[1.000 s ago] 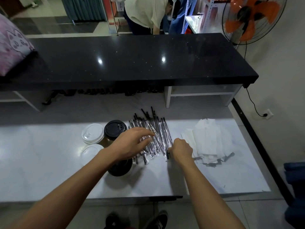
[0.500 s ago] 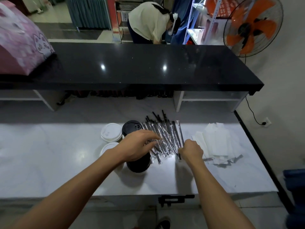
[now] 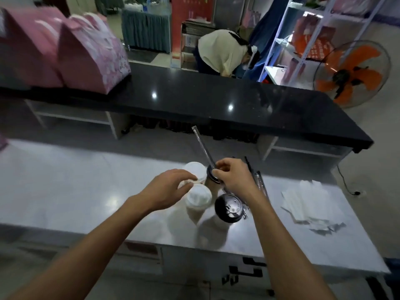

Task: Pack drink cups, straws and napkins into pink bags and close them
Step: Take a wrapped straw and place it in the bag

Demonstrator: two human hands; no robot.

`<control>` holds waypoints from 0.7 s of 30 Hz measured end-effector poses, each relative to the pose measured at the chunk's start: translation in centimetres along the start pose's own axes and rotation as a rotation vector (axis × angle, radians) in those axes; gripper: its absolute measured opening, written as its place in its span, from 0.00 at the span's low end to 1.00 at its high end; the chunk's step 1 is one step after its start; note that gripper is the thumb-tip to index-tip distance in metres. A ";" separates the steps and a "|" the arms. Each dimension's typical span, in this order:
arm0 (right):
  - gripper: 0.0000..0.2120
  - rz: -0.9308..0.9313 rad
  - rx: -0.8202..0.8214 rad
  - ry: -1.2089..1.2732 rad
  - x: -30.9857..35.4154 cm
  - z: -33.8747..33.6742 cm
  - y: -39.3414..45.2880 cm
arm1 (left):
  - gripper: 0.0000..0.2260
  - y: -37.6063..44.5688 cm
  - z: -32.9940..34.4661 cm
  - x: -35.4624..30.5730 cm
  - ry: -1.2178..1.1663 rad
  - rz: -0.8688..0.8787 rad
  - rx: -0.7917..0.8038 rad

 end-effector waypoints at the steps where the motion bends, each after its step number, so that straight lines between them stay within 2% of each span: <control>1: 0.06 -0.025 0.020 -0.004 1.6 1.6 -0.4 | 0.13 -1.7 -1.0 1.1 0.015 -0.024 -0.012; 5: 0.05 -0.118 0.132 -0.045 8.6 8.5 -2.7 | 0.13 -9.6 -5.5 5.1 0.063 -0.140 -0.071; 10: 0.01 -0.240 0.335 -0.090 16.5 17.9 -6.2 | 0.12 -20.4 -10.1 9.5 0.080 -0.366 -0.170; 15: 0.01 -0.383 0.521 -0.181 22.4 26.8 -9.2 | 0.13 -29.8 -12.7 12.5 0.083 -0.568 -0.275; 21: 0.01 -0.547 0.656 -0.228 28.1 36.6 -11.0 | 0.13 -37.6 -15.4 15.7 0.060 -0.767 -0.343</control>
Point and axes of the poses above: each hand's wrist, its own y-axis towards the middle knuckle, its own z-axis out of the palm, x = y × z, the point moved 2 cm from there along y, towards the middle knuckle, and after that the axes turned 14 degrees about z, right-handed, at the moved point
